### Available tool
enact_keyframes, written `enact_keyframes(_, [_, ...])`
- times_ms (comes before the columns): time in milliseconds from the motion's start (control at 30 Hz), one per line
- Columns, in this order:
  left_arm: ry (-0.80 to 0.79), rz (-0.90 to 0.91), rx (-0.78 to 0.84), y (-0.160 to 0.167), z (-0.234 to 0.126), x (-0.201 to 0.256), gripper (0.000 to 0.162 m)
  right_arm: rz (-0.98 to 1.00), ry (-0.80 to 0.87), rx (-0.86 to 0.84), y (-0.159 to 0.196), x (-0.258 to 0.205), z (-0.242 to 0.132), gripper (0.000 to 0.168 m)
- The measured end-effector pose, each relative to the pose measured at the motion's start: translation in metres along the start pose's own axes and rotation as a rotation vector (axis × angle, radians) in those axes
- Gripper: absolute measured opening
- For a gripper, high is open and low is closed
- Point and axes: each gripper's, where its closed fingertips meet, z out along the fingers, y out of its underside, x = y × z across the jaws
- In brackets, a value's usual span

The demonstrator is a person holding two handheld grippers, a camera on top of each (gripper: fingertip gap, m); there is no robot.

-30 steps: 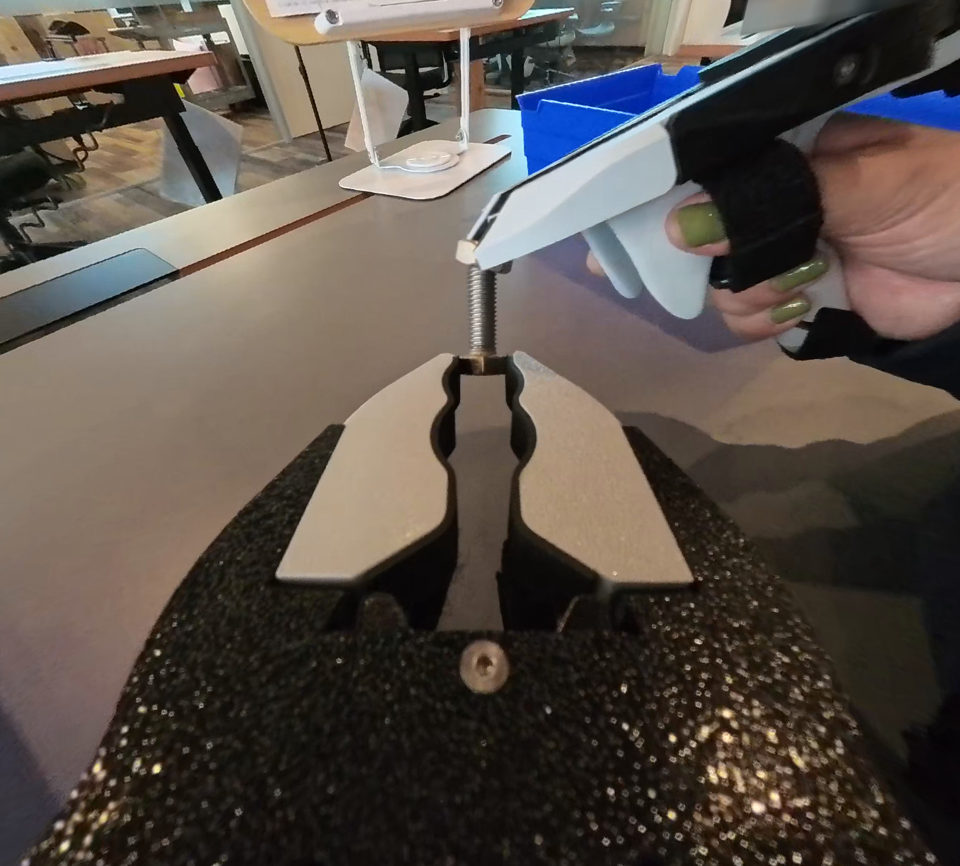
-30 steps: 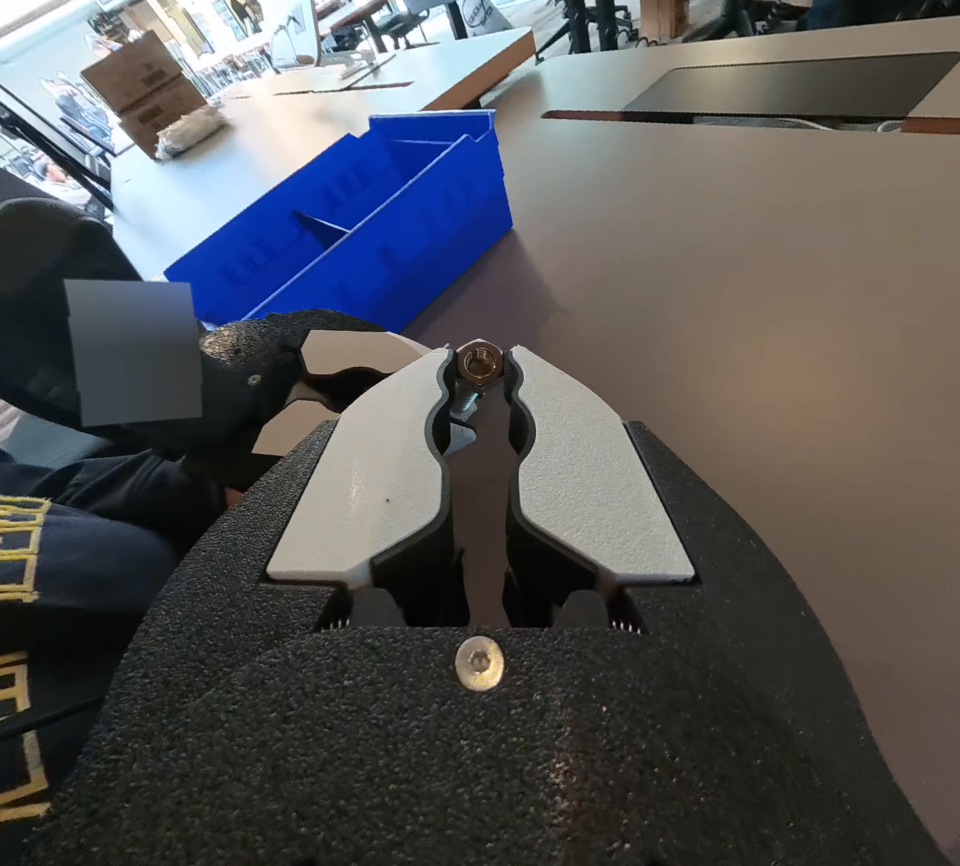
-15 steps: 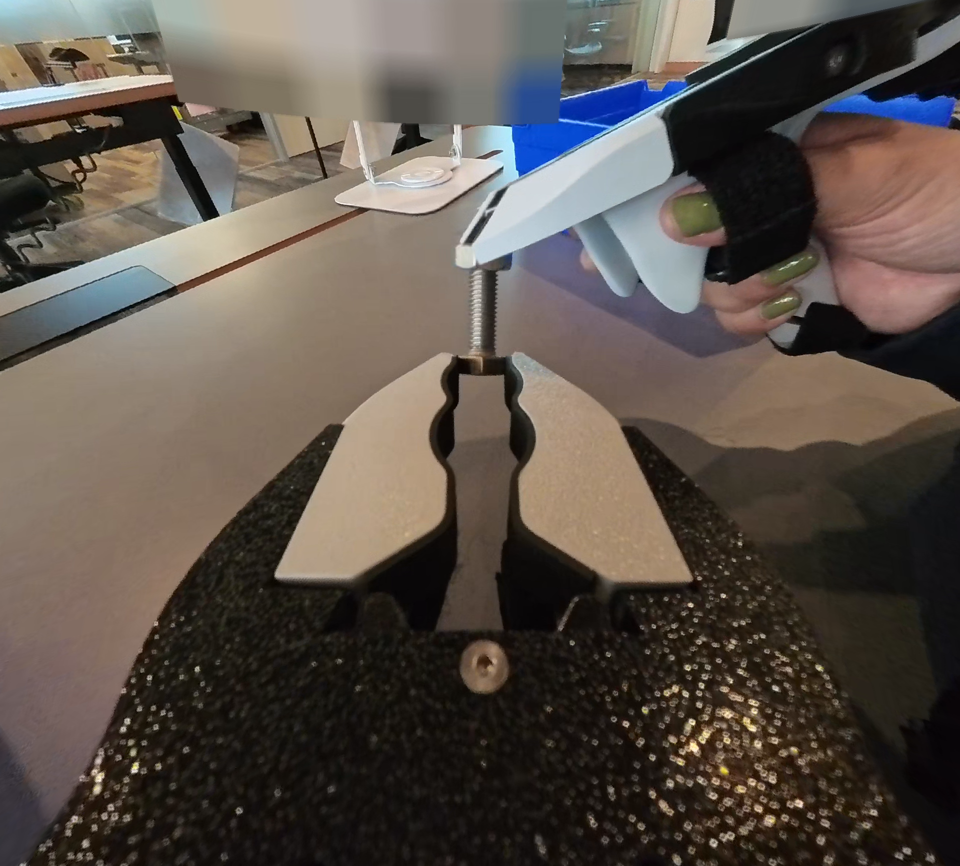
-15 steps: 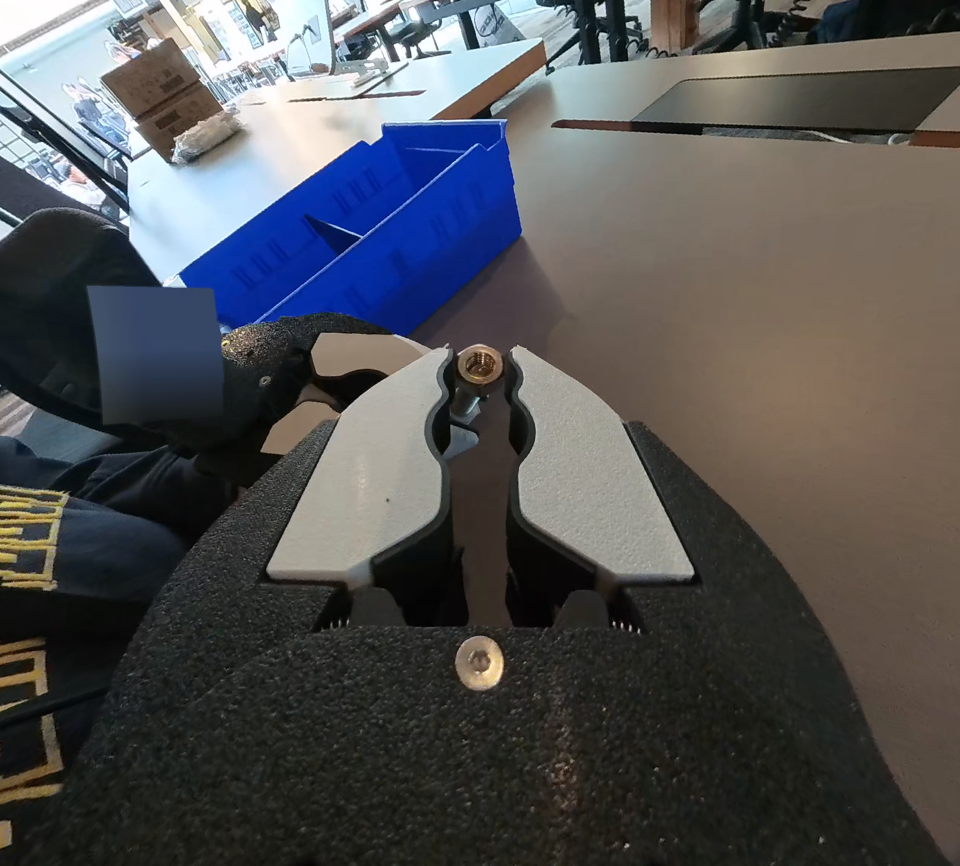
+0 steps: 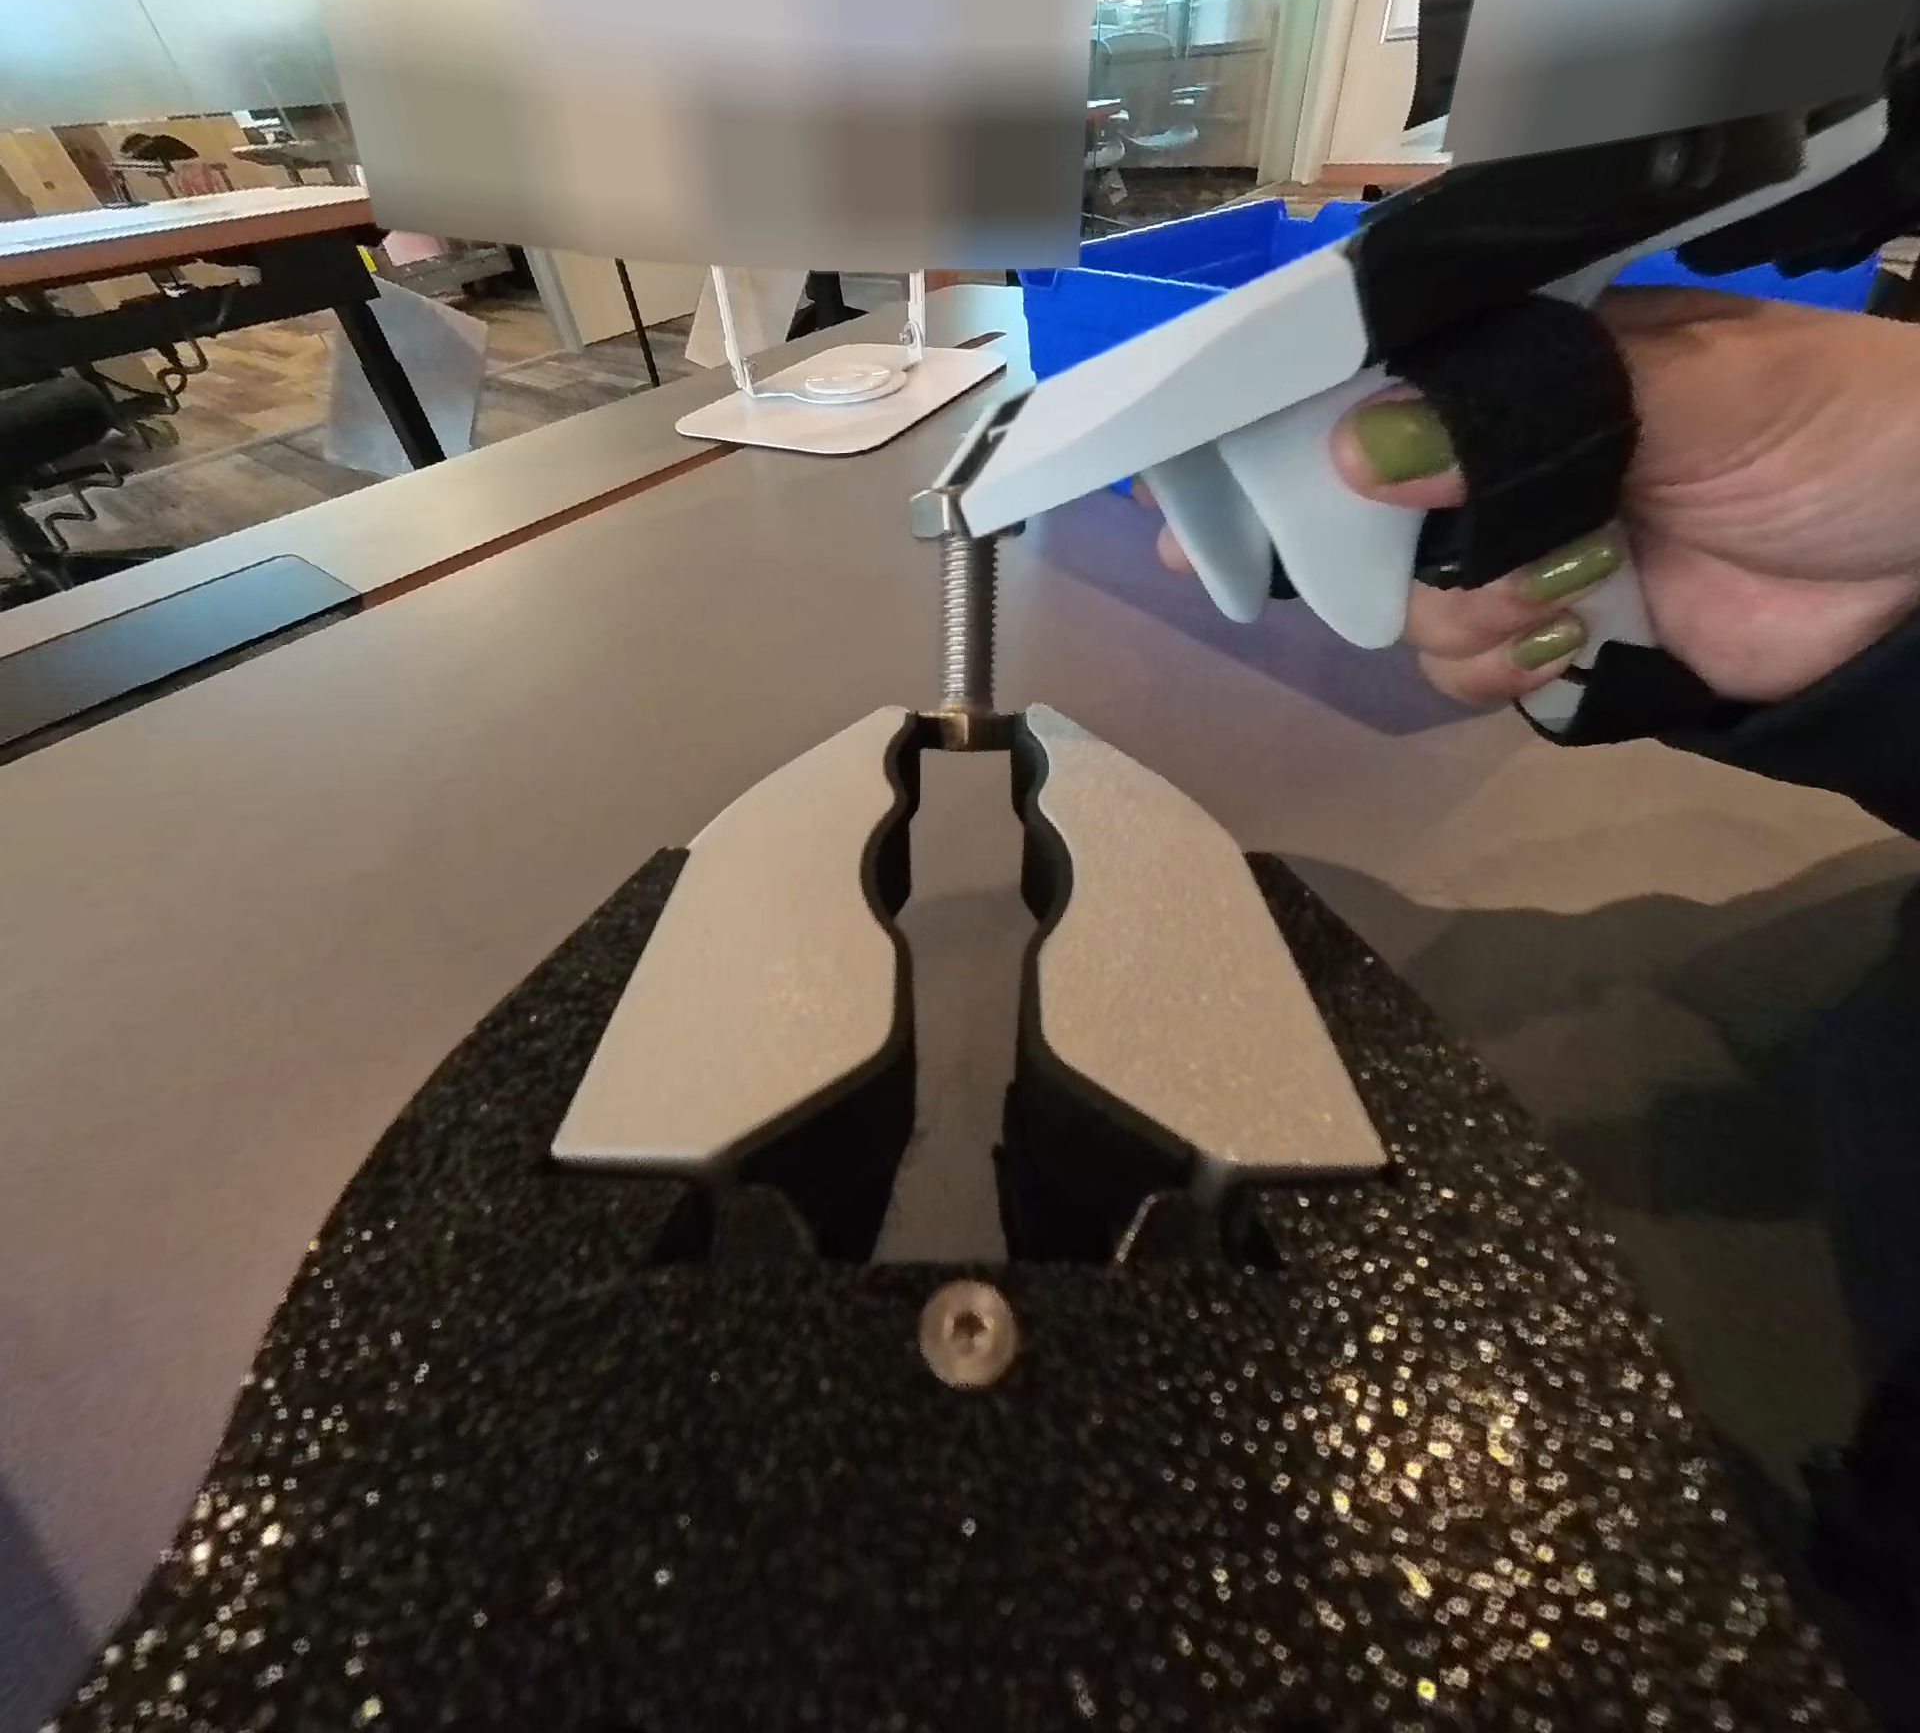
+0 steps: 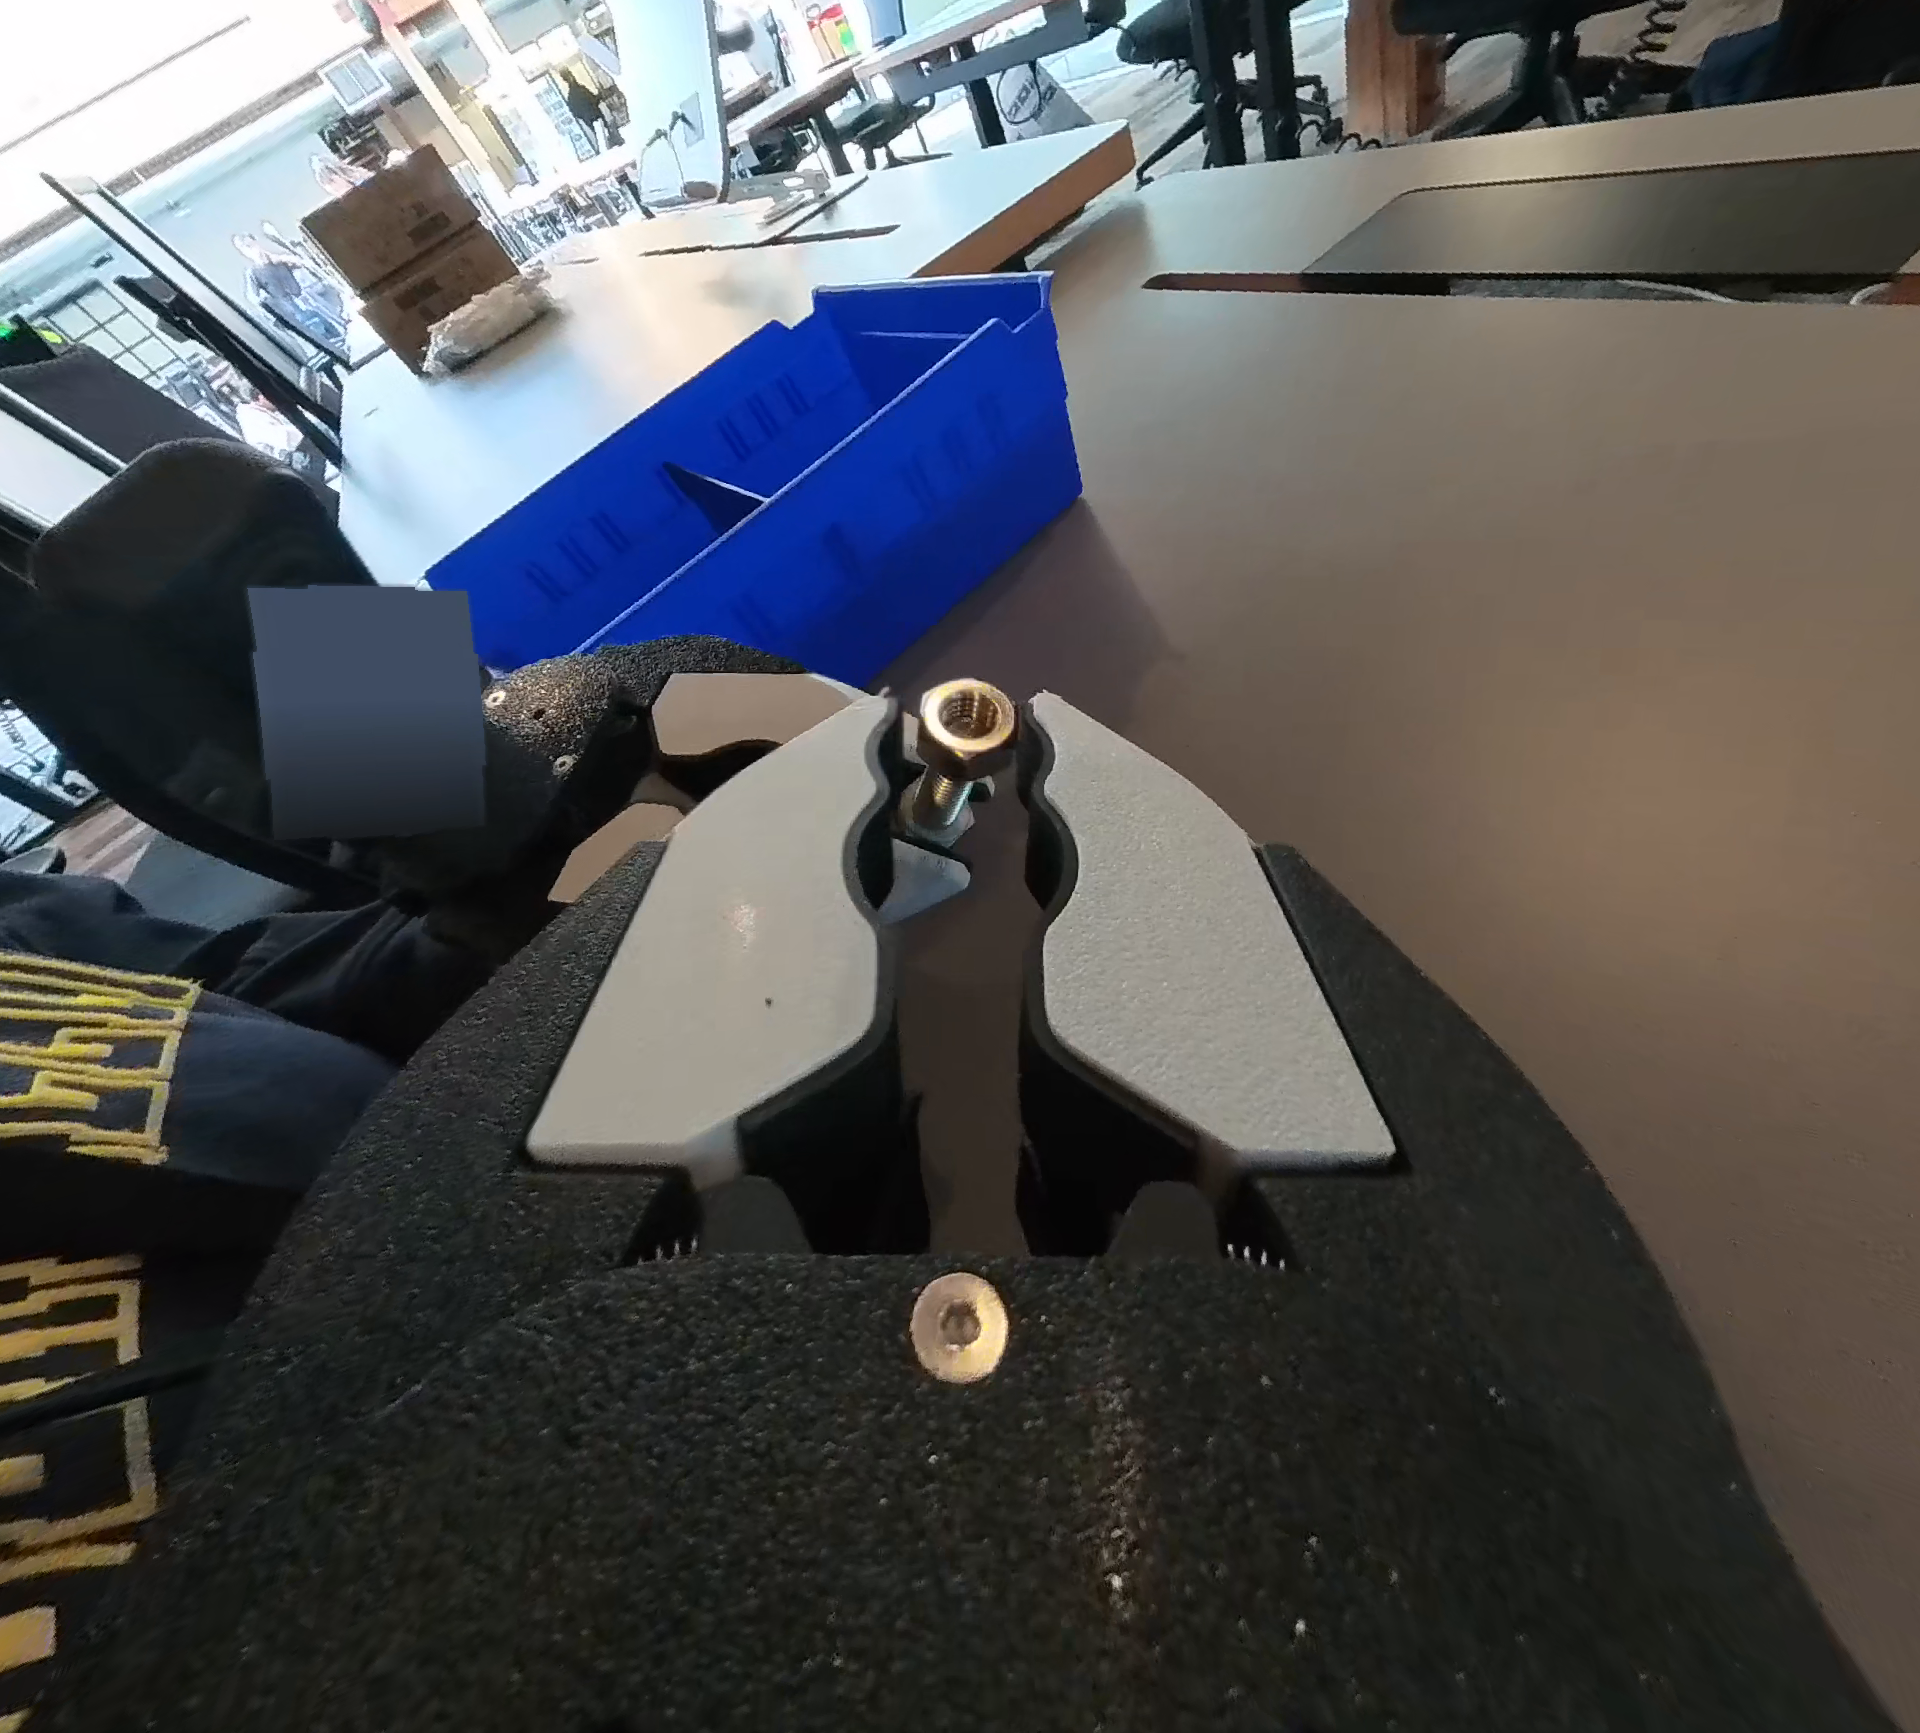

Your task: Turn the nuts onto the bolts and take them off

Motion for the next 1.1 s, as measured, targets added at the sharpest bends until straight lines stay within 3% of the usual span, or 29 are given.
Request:
enact_keyframes(500, [-0.014,-0.022,0.027,-0.003,-0.004,-0.006,0.016,-0.079,-0.050,0.032,-0.004,-0.010,-0.009,0.019])
enact_keyframes(733, [0.000,-0.011,0.039,-0.005,-0.004,-0.003,0.016,-0.076,-0.049,0.016,-0.002,-0.009,-0.004,0.029])
enact_keyframes(1100, [0.007,-0.027,0.050,-0.005,-0.005,-0.005,0.016,-0.107,-0.077,0.007,0.001,-0.014,-0.005,0.030])
